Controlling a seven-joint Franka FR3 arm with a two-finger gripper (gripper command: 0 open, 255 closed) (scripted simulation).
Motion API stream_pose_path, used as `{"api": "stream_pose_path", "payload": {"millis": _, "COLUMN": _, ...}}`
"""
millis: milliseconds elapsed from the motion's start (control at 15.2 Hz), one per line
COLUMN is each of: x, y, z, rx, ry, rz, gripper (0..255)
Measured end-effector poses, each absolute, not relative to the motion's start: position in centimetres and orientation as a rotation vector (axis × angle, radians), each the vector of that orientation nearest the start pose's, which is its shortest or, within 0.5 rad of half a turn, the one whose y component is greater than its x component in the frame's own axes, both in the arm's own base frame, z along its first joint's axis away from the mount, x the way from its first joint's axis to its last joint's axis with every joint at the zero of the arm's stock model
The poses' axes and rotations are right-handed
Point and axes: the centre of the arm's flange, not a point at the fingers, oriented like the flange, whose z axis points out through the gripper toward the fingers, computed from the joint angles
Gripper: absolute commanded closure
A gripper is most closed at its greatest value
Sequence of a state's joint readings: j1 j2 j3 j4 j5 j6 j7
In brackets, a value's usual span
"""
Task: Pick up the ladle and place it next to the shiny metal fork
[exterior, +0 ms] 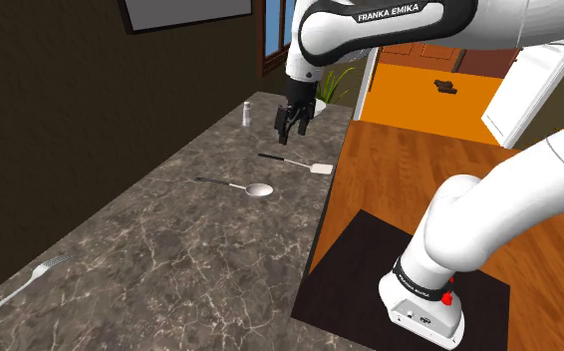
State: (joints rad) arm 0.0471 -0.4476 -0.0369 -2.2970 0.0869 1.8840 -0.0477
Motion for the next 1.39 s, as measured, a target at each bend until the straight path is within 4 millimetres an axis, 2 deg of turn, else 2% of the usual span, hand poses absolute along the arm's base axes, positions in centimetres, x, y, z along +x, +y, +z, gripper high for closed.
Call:
{"api": "stream_pose_path", "payload": {"millis": 66, "x": 43.5, "y": 1.6, "z": 51.5, "rx": -3.041, "ry": -0.081, "rz": -0.048, "gripper": 0}}
{"api": "stream_pose_path", "payload": {"millis": 594, "x": 50.5, "y": 5.6, "z": 44.9, "rx": -3.023, "ry": -0.289, "rz": 0.009, "gripper": 0}}
{"api": "stream_pose_path", "payload": {"millis": 1056, "x": 56.8, "y": 10.1, "z": 39.2, "rx": -2.996, "ry": -0.471, "rz": 0.057, "gripper": 0}}
{"api": "stream_pose_path", "payload": {"millis": 1122, "x": 57.5, "y": 10.8, "z": 38.4, "rx": -2.992, "ry": -0.490, "rz": 0.062, "gripper": 0}}
{"api": "stream_pose_path", "payload": {"millis": 1386, "x": 58.1, "y": 11.2, "z": 36.1, "rx": -2.988, "ry": -0.510, "rz": 0.069, "gripper": 0}}
